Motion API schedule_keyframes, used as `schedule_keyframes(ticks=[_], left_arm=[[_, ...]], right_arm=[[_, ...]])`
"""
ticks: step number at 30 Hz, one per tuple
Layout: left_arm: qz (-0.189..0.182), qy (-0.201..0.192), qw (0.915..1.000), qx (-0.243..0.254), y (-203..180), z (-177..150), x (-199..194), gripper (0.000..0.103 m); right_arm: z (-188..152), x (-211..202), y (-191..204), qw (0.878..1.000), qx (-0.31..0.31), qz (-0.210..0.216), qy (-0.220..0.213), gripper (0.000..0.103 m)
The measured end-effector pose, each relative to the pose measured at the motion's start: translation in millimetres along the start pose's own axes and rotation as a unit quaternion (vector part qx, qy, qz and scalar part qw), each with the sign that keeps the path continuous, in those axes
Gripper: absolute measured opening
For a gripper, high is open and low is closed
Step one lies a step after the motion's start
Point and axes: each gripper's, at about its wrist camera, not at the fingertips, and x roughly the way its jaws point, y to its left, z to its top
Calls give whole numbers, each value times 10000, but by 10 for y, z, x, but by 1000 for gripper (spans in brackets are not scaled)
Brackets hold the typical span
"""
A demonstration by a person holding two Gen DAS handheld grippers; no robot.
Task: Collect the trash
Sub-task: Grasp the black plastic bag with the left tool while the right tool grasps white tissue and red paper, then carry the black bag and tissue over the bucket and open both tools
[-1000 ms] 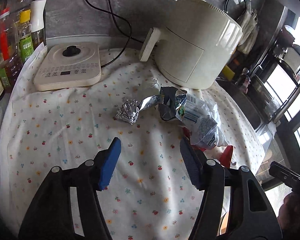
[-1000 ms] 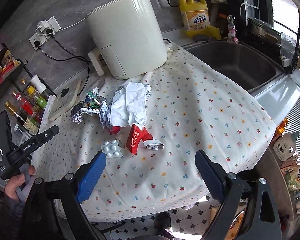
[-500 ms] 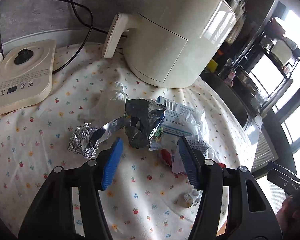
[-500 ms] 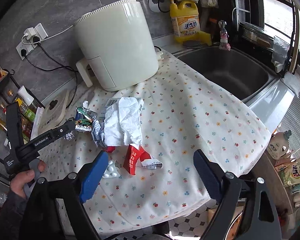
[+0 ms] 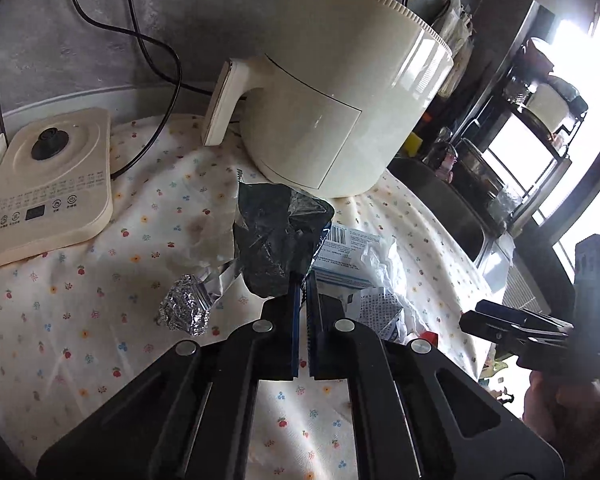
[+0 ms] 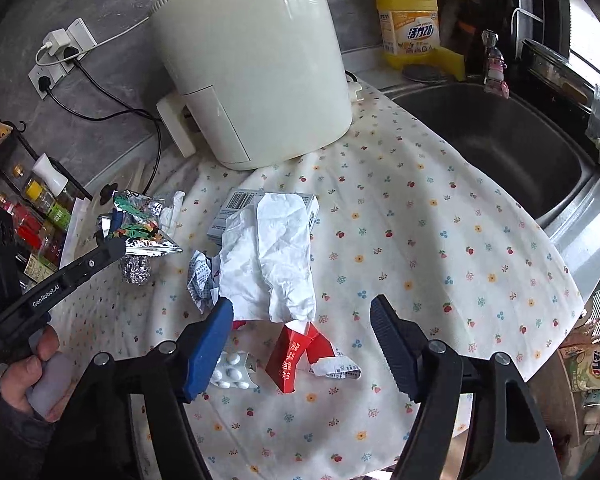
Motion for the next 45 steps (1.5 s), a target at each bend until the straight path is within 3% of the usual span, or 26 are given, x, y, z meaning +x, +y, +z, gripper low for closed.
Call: schedule_keyframes(ticks=[6,10,12,13,14,16,23,29,45], left_arm=[[358,-177,9988,-295,285,-111,-358,4],[592,-256,9963,-573,473,-243,-562,4],[676,-275,9950,-680,526,-310,-638,4],[706,-285,9946,-706,539,-340,-673,4],[735,-296,9942,-721,542,-373,-707,4],[779,-318,9937,-744,540,-431,-762,4],[899,-467,9912,-853,441,-584,-900,4],[883,-540,9911,-836,43,-717,-908,4],[264,-229,9993,-145,-1457,-1077,-626,4]], right_arm=[[151,379,99,9993,-211,114,285,68],[178,677,10,9974,114,166,692,65],[166,768,-30,9961,239,222,821,45],[164,784,-27,9957,220,240,870,24],[159,770,-22,9958,190,248,864,16],[169,683,-19,9969,163,289,708,10],[216,262,-105,9993,58,326,189,8],[95,-195,-342,9991,-49,413,-17,8],[-795,-1230,-1721,9985,525,1,-178,9]])
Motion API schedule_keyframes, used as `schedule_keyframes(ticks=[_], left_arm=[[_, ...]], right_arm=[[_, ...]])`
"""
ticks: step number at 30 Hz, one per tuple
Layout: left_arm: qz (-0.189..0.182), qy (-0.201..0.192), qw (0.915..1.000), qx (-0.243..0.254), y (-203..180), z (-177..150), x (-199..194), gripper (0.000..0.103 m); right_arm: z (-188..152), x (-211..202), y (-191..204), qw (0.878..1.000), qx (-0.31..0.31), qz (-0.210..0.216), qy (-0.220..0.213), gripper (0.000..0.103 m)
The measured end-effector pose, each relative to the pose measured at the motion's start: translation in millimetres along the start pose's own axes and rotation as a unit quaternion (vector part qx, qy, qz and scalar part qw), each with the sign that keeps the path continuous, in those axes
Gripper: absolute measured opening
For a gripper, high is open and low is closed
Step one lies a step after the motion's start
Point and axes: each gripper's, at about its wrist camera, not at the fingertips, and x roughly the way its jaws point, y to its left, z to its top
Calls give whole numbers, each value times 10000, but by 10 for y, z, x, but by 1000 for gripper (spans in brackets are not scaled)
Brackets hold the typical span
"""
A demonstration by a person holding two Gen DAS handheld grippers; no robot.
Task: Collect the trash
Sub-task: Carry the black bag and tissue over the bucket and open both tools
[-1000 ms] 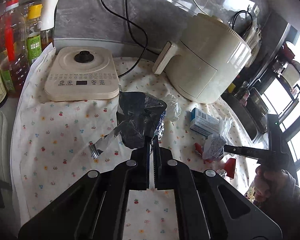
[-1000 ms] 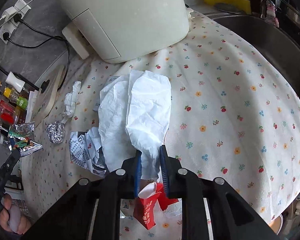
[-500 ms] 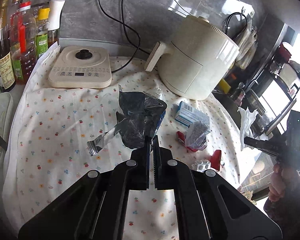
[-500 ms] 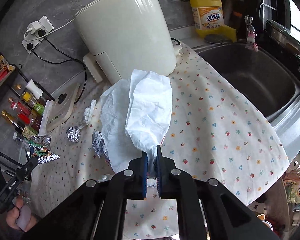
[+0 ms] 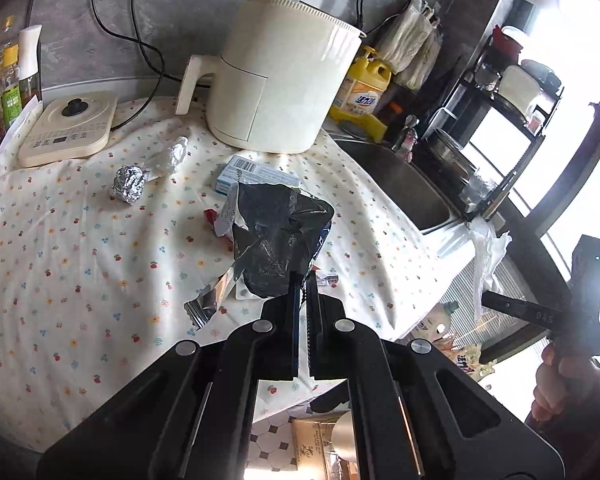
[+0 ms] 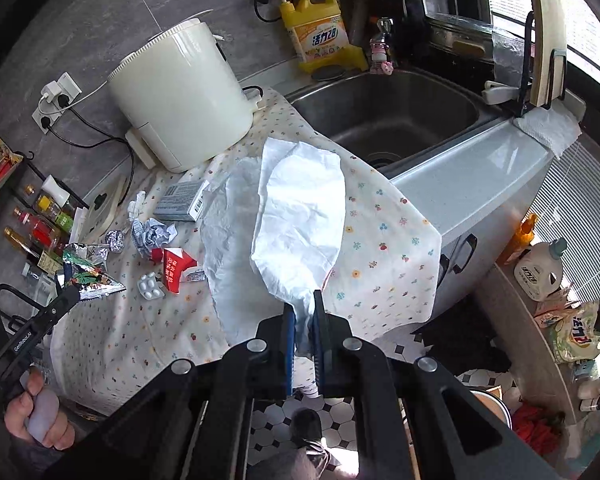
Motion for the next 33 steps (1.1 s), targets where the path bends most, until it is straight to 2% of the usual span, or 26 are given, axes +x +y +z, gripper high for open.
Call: schedule_keyframes(ticks=[8,18,26,33], left_arm=[[-330,373,9978,437,-721,-305,187,4],[-650,946,9901,803,-1460,-831,537,4],[-827,1508,9797,1034,-1901,-1403,841,4],[-834,1999,9682,1251,-2104,-1822,1026,4]], right_arm=[[-501,-253,-775,9980,515,-341,146,11],[-1255,-382,-1544,9911,959,-708,600,11],[-1877,-230,-1979,9822,1153,-834,1230,11],[-2278,-17,-2113,9760,1213,-794,1623,12]])
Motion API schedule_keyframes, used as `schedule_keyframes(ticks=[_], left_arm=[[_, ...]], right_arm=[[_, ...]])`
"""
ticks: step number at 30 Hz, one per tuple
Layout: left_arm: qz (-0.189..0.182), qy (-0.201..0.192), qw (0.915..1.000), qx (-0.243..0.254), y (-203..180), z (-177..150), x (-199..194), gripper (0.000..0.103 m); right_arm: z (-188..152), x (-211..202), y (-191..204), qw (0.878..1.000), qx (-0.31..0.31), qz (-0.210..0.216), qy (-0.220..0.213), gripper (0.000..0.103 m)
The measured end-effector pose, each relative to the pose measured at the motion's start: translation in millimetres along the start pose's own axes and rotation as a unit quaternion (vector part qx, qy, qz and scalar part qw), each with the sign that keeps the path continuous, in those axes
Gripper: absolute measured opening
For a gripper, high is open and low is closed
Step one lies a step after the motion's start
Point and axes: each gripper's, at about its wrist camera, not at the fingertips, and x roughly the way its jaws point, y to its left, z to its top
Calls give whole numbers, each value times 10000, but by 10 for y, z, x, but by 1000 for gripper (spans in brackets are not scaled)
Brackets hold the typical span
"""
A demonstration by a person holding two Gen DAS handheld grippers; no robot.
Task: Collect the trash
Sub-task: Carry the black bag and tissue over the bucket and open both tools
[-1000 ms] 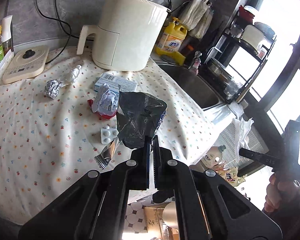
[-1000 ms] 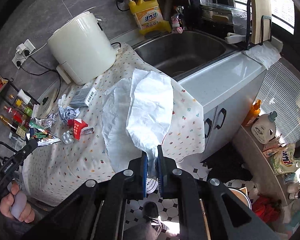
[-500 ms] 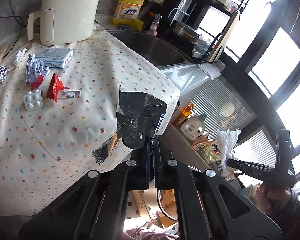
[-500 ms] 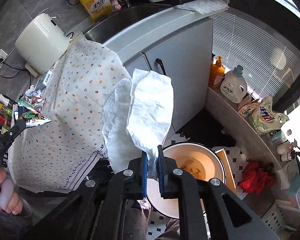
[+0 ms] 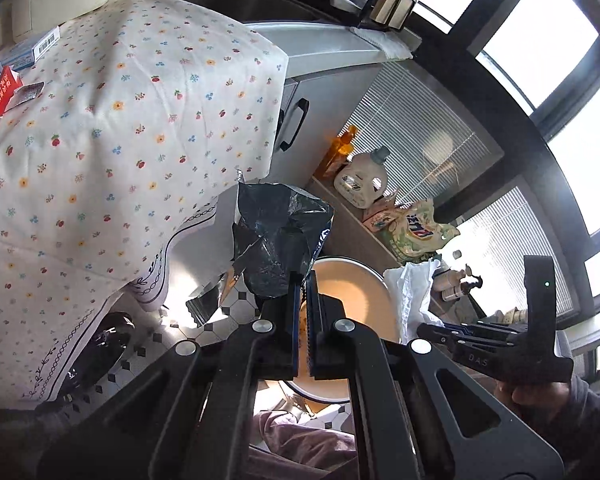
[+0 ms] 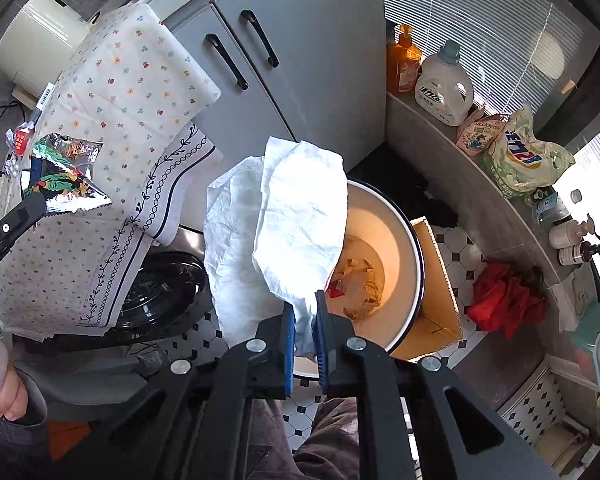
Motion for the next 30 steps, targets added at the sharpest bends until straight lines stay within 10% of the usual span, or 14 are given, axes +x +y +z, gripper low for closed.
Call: schedule_keyframes(ticks=[5,30], left_arm=[[47,257,9995,167,-87,-97,111,4],[-880,1391,9835,750,-732,-357,931,7]], right_arm=[[-196,310,-63,9995,52,-68,295,52],[-321,-392,-939,9929,1075,-421,-296,59]])
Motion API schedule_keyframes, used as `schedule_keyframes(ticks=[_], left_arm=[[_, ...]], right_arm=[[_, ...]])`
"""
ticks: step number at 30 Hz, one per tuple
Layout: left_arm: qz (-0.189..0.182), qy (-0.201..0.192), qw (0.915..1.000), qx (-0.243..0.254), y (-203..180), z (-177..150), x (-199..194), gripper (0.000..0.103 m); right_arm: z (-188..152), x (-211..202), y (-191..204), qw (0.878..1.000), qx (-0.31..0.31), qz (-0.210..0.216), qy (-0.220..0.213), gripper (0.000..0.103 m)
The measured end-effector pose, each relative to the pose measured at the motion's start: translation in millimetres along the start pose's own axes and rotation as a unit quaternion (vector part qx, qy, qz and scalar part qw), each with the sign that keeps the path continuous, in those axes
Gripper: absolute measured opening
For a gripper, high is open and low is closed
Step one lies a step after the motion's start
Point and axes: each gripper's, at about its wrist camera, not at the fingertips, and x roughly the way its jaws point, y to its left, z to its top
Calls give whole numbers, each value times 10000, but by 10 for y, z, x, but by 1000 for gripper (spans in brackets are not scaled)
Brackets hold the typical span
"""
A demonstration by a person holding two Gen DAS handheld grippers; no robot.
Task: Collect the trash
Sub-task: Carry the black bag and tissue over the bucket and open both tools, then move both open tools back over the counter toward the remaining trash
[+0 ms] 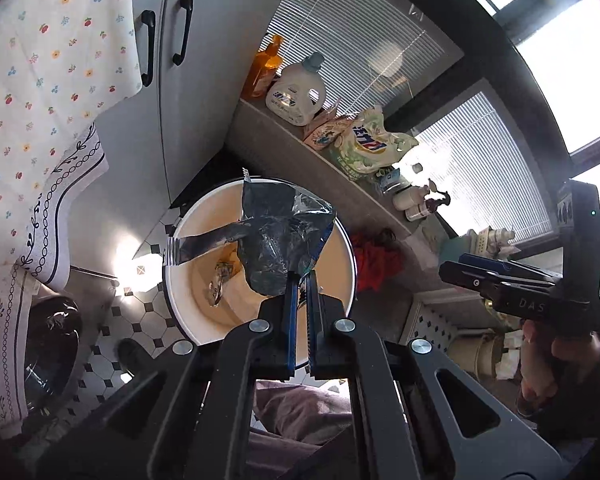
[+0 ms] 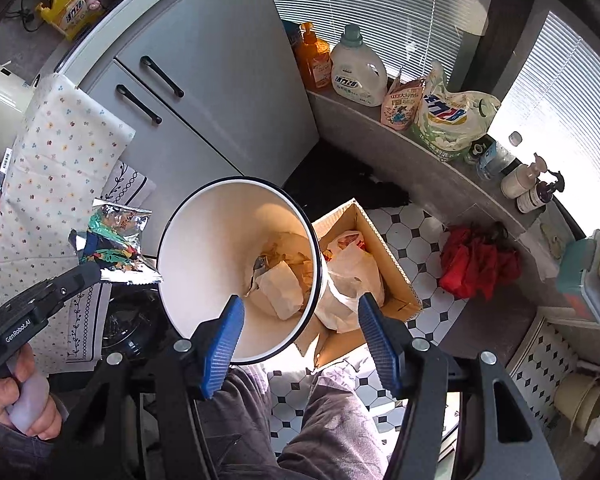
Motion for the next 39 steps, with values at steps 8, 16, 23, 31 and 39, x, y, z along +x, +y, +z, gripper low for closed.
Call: schedule_keyframes(ticks=[8,16,23,31,39], left_arm=[[189,-62,9998,-74,36,4,-73,62],[711,-590,9950,-371,394,91,-653,74],[1142,-1135,9842,-735,727,61,-1263,80],[1507,-1815,9629,-1310,1184,-62,-1967,84],[1892,-2556,9277,-1955,1785,-326,-2668,86]], right_arm=[[13,-39,-74,9999,118,43,-64,59],[212,-111,268,9991,-95,337,-248,59],[407,-302,786,9957,-489,604,-503,69],[611,-585,1606,9857,-1184,855,-840,80],[693,-773,2553,9668,-1969,1176,-1127,94]])
